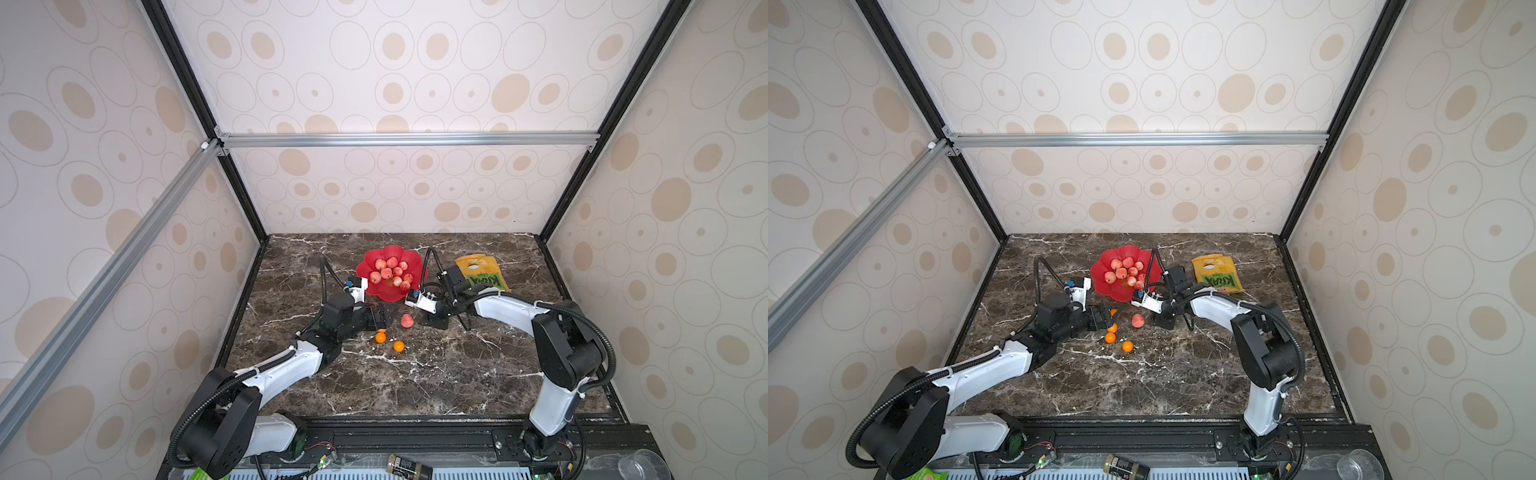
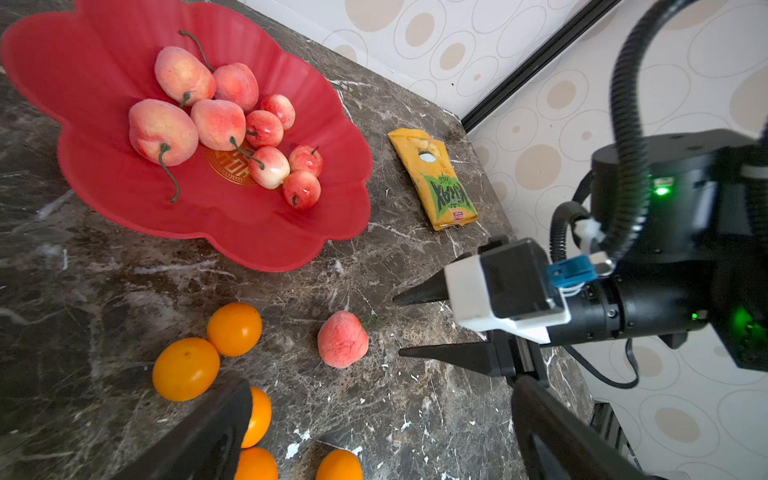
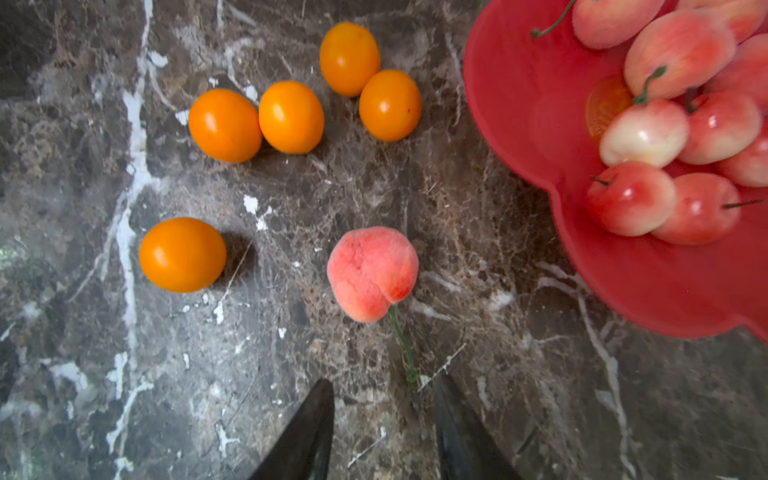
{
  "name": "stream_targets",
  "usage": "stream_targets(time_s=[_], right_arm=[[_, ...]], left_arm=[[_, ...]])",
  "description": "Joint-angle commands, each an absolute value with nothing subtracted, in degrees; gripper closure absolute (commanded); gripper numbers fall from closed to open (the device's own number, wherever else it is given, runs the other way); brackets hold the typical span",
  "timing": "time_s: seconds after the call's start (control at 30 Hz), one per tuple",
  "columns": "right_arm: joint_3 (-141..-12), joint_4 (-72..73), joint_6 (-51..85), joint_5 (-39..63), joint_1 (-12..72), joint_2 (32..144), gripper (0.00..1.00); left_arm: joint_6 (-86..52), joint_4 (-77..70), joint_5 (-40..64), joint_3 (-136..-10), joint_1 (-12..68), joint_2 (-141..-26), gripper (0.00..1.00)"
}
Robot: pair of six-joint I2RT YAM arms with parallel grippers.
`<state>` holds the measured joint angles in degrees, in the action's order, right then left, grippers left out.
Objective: Arrange fruit in a fruit bowl
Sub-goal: Pick up the fruit from the center of the table.
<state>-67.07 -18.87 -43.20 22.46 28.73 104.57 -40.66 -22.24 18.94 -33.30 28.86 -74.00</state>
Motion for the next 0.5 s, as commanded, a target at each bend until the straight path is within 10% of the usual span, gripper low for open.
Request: stream_targets(time_s=[0.0, 0.47], right_arm=[[-69.7, -23.5, -48.2, 24.0, 28.0, 106.4, 0.57], [-74.4, -26.5, -50.9, 22.2, 28.1, 111.0, 0.57]], left_arm=[[-40.8, -23.6, 19.8, -34.2, 28.1, -74.3, 0.02], [-42.7, -26.5, 22.7, -33.1, 25.2, -75.6, 0.02]])
